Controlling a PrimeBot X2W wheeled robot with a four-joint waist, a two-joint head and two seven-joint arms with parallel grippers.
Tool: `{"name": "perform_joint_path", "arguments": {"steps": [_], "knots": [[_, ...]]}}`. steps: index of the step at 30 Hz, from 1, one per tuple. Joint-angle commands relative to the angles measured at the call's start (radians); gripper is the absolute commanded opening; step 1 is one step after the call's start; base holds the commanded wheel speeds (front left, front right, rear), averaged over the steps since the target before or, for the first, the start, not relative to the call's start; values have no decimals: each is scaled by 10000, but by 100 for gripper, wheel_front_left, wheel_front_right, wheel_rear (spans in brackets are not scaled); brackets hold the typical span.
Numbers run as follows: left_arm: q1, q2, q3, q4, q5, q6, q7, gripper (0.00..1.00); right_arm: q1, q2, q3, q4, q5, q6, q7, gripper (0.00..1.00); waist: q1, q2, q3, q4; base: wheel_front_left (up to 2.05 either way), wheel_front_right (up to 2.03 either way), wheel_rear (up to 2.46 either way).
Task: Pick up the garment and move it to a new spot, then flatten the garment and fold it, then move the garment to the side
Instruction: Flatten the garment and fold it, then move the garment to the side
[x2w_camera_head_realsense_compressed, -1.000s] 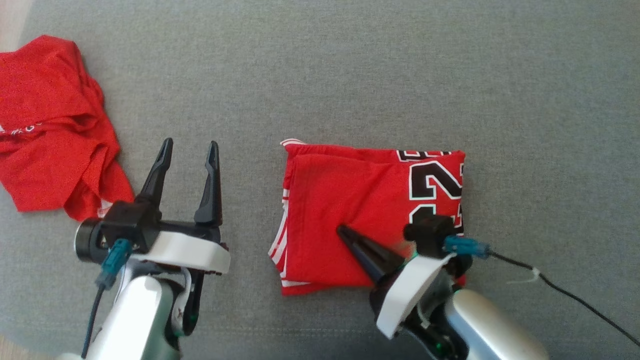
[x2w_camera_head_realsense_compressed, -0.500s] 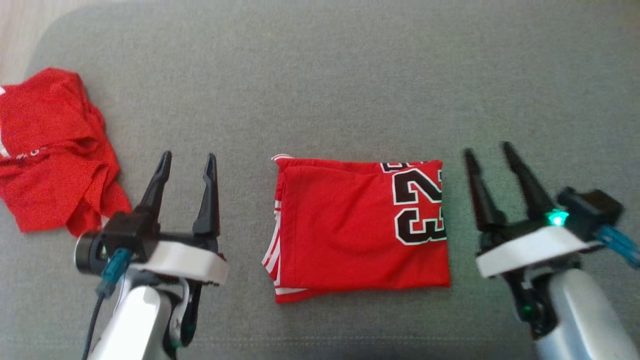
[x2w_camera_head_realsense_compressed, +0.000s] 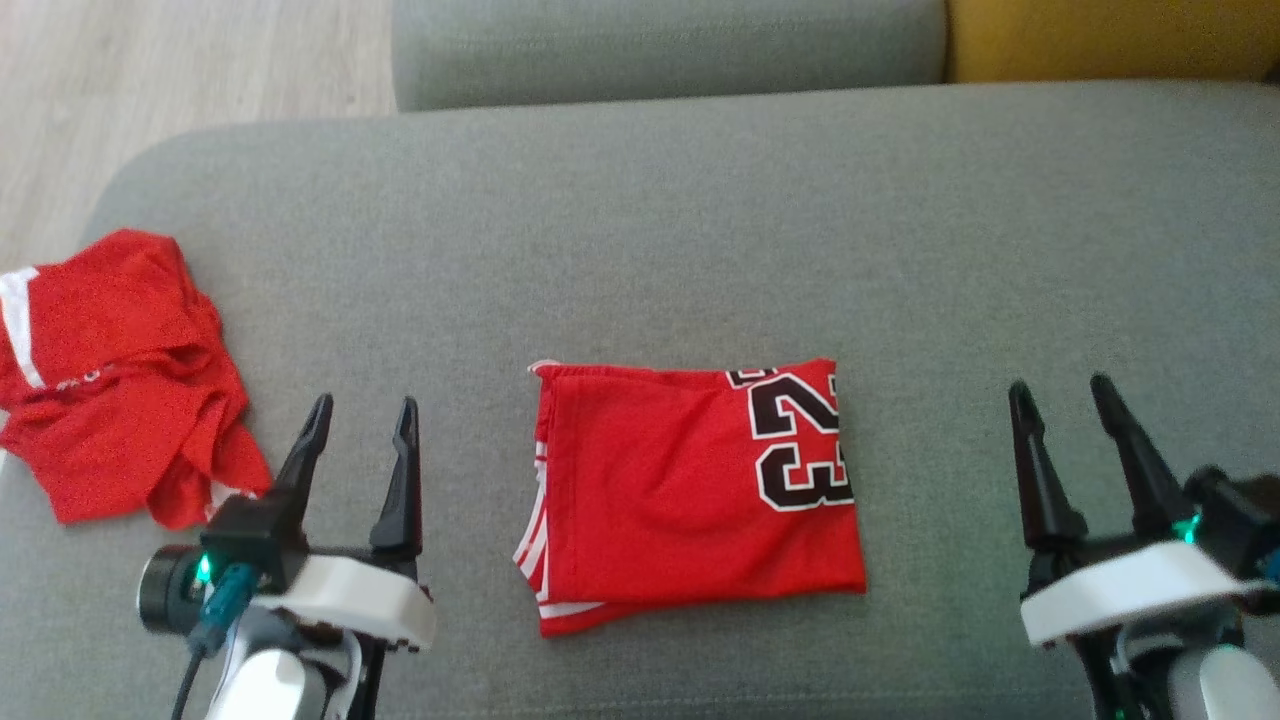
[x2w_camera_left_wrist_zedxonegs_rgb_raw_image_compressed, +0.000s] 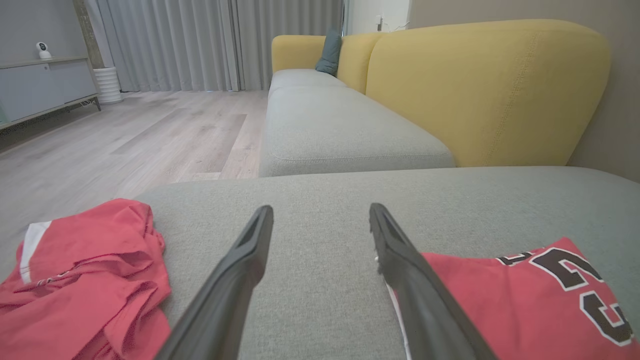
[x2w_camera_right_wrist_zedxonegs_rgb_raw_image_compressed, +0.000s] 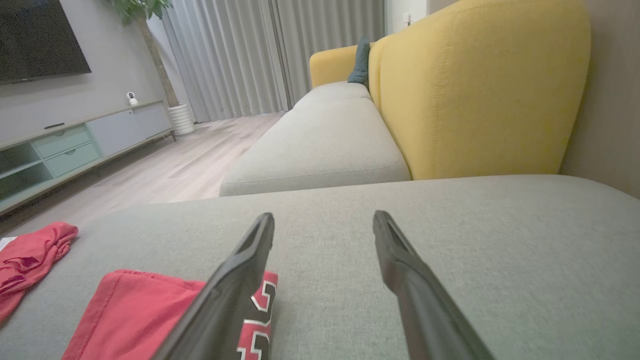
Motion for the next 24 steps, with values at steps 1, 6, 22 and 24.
{"name": "perform_joint_path", "arguments": {"steps": [1,6,22,24], "knots": [[-297,238,315,-344,-55,87,30,100,-146,-16,166,-425,-88,-9,37,100,0,-1,-192,-50,0,0,0],[55,303,299,-422,-76,242,196,100,365,82,161,-671,-146,-9,262,100,0,-1,-581,-35,0,0,0],[328,349,359,-483,-233,498,229,100,717,257,-50,-996,-200,-9,530,100,0,-1,-743,15,0,0,0],[319,352,354,-470,-245,506,221,100,714,263,-52,-993,-205,-9,537,100,0,-1,-744,14,0,0,0]]}}
